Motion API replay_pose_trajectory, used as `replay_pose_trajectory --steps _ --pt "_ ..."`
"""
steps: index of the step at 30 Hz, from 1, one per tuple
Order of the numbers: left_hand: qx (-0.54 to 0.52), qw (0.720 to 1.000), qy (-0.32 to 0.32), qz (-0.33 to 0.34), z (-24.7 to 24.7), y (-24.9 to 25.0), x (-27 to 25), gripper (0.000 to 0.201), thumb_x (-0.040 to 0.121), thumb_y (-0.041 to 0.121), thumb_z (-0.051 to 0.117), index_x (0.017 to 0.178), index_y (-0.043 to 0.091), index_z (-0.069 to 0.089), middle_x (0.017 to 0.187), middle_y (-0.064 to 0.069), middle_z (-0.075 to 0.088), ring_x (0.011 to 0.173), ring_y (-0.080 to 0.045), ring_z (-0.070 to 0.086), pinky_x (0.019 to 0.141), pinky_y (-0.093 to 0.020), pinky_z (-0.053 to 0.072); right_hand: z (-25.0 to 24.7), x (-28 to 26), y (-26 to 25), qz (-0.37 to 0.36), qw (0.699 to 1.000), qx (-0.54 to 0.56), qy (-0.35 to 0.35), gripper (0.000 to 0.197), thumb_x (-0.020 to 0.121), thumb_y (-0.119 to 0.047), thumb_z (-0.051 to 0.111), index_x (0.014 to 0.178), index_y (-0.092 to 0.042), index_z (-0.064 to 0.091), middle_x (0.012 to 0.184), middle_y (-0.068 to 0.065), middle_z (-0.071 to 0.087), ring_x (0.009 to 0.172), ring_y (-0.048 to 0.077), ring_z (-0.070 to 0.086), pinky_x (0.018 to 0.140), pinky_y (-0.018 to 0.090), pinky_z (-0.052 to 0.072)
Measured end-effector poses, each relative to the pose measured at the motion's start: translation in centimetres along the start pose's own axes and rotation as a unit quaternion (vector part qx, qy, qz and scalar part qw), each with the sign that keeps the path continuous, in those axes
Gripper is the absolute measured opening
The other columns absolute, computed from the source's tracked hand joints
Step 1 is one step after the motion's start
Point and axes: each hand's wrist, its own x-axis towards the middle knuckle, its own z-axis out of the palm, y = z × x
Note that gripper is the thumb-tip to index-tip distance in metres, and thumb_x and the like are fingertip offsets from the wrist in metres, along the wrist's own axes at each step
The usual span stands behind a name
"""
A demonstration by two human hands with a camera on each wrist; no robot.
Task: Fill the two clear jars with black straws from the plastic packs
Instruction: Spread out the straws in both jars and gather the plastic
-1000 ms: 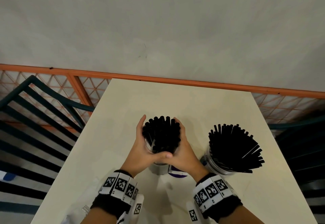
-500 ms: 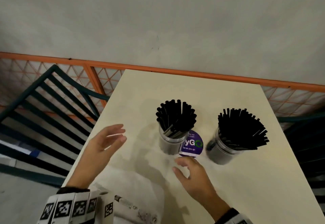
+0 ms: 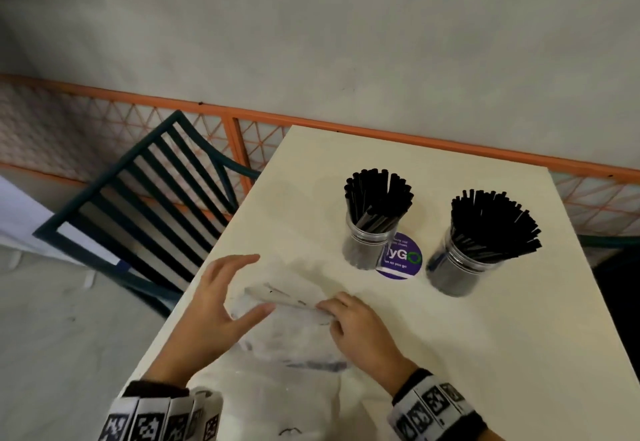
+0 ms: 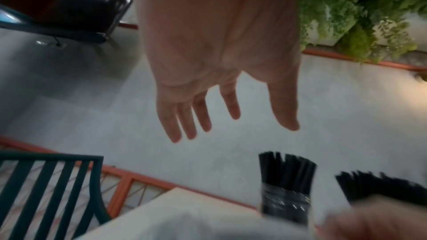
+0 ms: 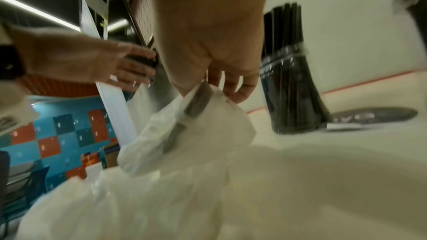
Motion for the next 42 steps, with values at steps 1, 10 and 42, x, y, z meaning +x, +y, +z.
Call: replay_pose_trajectory --steps 1,10,42 --pt "0.013 1.000 -0.020 0.004 0.7 0.0 -0.9 0.074 0.058 0.075 0.057 0.124 0.061 0.026 0.136 0.024 0.020 0.125 0.006 0.022 0.104 -0.024 0.026 -0.8 -0.2 -0.2 -0.012 1.000 0.017 0.019 0.040 0.079 -0.012 0.039 0.109 -0.018 0.064 0.103 0.003 0.063 0.094 0.023 0.059 0.086 0.029 0.047" --pt "-0.117 0.978 -0.172 0.015 5.8 4.5 -4.9 0.095 0.062 0.051 0.078 0.135 0.049 0.017 0.144 0.023 0.033 0.135 -0.001 0.029 0.110 -0.029 0.032 -4.9 -3.6 -5.7 -0.028 0.921 0.343 0.184 0.039 0.070 0.006 0.046 0.081 -0.024 0.069 0.085 -0.016 0.064 0.089 0.001 0.062 0.075 0.008 0.045" --pt "-0.257 0.941 0.045 -0.214 -0.9 -5.3 -13.0 0.038 0.076 0.009 0.044 0.108 0.029 0.051 0.116 -0.006 0.057 0.109 -0.021 0.053 0.095 -0.033 0.041 4.8 -0.8 -7.3 0.086 0.979 0.066 -0.171 0.082 0.079 -0.051 0.063 0.144 -0.035 0.015 0.154 0.007 0.004 0.143 0.031 -0.001 0.115 0.048 0.008"
